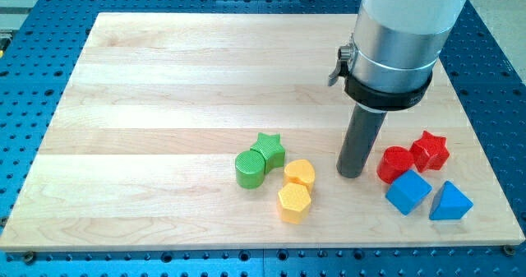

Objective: Push the yellow blocks slightly up

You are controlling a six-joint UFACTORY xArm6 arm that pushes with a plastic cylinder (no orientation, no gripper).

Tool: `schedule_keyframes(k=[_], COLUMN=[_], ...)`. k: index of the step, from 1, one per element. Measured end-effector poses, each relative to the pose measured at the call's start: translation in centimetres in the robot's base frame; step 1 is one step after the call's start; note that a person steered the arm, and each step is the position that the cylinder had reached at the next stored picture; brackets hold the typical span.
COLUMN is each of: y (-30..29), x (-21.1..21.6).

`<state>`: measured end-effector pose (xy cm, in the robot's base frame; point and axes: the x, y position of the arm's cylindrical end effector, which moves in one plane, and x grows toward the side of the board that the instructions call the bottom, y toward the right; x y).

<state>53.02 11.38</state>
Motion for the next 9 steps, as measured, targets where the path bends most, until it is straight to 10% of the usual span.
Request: schedule_keyframes(k=[3,9], y=[-0.7,-7.4], x=[8.7,6.2])
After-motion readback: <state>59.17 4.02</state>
